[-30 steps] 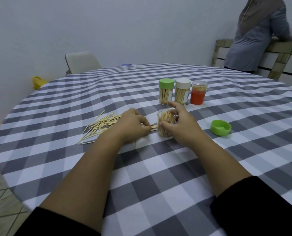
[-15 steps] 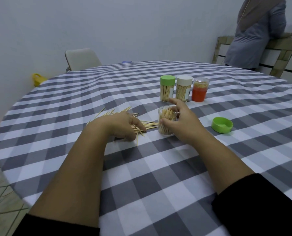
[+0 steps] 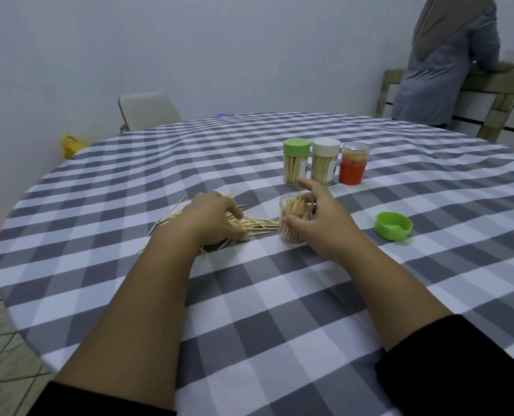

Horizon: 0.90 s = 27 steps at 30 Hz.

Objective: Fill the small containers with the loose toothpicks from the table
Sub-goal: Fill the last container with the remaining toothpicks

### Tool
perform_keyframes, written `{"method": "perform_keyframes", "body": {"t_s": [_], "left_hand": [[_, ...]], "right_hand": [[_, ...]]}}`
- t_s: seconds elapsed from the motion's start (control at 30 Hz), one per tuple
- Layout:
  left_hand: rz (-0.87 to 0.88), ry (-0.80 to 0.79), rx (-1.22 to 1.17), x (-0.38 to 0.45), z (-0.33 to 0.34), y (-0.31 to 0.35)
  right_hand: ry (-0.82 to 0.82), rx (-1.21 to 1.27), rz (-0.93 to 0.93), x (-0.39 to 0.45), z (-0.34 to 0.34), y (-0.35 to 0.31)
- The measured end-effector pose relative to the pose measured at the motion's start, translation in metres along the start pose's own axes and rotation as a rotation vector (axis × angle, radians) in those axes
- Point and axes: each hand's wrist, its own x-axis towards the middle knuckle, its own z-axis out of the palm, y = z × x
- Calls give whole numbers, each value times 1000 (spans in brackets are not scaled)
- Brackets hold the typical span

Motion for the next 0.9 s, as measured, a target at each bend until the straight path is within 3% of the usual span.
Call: {"method": "perform_keyframes", "body": {"t_s": [0.27,0.5,0.6,0.9], "left_hand": [[170,-97,120,1,15,20],[97,-39,493,6,14,36],[103,64,603,1,21,50],[141,194,608,2,38,58]], "right_hand": [[-14,-5,-18,-2,3,-2],[-10,-24,-16,-1,3,-1],[-2,-27,-24,0,4,-1],[18,-35,-45,1,4,2]]}}
